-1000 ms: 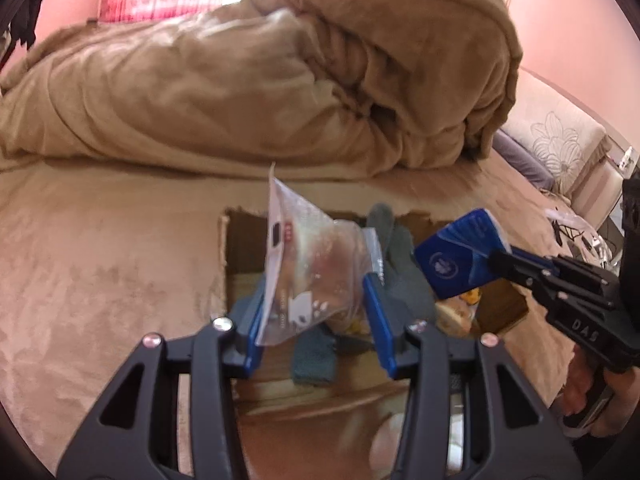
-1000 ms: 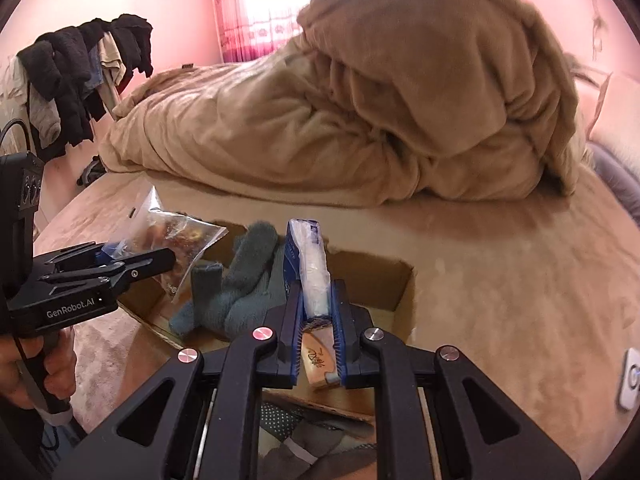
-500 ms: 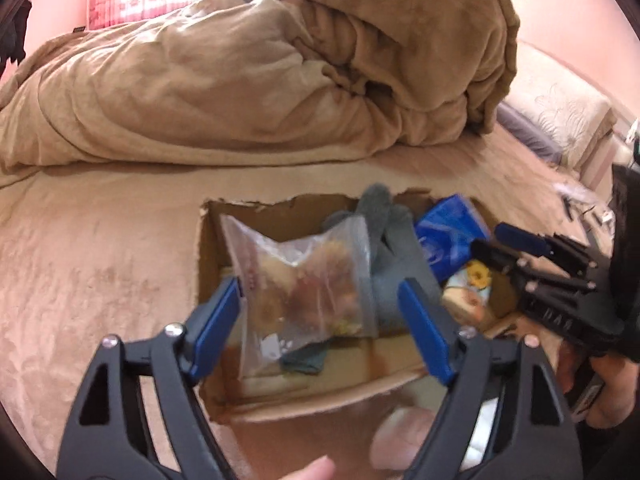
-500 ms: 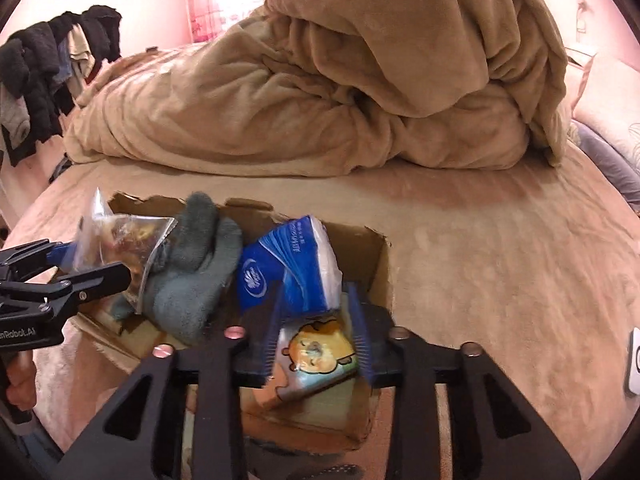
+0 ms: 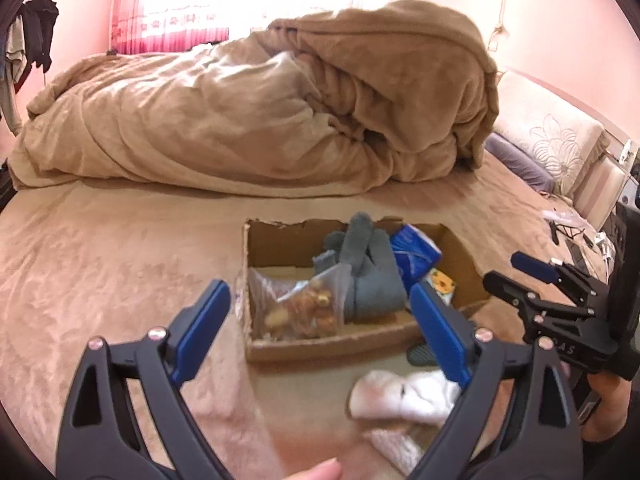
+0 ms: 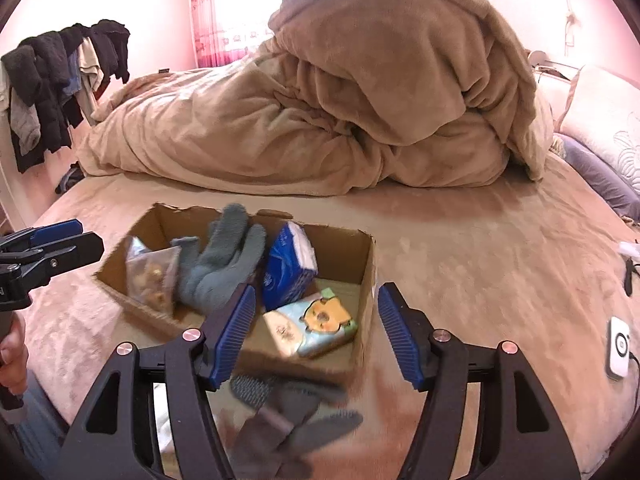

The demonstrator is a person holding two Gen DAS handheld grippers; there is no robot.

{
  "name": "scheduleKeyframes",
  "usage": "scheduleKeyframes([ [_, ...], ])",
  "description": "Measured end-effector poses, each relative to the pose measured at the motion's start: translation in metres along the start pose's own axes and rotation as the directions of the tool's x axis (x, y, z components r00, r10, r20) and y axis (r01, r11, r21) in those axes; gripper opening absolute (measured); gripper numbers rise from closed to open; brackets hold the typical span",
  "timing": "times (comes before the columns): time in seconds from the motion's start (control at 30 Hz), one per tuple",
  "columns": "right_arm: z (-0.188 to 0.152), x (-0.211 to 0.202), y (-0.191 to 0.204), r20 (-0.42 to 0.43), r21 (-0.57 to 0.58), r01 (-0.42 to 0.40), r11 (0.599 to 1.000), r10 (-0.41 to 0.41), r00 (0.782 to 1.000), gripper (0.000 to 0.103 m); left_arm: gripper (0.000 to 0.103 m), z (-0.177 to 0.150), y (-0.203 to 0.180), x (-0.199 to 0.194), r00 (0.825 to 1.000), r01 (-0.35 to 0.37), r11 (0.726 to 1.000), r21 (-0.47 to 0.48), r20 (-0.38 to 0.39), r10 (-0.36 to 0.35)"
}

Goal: Organize objects
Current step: 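Carry the snack bag and blue tube into the box and release both, then grasp the cotton swab bag with the left tool while the right tool grasps the dark grey gloves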

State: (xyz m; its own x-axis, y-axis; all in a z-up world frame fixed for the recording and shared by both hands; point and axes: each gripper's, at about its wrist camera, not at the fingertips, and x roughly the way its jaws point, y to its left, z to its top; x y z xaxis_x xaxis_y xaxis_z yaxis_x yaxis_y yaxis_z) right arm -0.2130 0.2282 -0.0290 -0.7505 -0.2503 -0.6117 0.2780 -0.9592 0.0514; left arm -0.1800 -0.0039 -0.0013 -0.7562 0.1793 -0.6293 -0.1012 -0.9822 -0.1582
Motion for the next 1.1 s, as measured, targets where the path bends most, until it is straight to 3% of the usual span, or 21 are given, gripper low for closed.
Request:
scheduleKeyframes([
  [0.3,-0.009,-0.072,0.016,0.046,0.005,-0.027,1.0,0.027,0.999,0.075,0.095,-0.02,-0.015,-0.065,0.998,0.011,1.0,-0.017,0.059,-0.01],
  [0.53,-0.016,-0.116,0.024,0.066,-0.011,-0.034,0.999,0.034,0.997,0.076,0.097,-0.045,-0.03,-0.085,0.998,0.029,0.999,-0.036,0.053,-0.027],
  [0.77,-0.033,-0.131,0.023,0.053,-0.012,-0.033,0.999,0.033,0.998,0.076,0.097,-0.076,-0.039,-0.074,0.999,0.047,0.997,-0.064,-0.018,-0.048],
  [1.1,-0.062,-0.111,0.016,-0.024,-0.014,-0.037,0.999,0.037,0.999,0.076,0.097,-0.114,-0.053,-0.03,0.989,0.054,0.996,-0.066,-0.135,-0.063],
])
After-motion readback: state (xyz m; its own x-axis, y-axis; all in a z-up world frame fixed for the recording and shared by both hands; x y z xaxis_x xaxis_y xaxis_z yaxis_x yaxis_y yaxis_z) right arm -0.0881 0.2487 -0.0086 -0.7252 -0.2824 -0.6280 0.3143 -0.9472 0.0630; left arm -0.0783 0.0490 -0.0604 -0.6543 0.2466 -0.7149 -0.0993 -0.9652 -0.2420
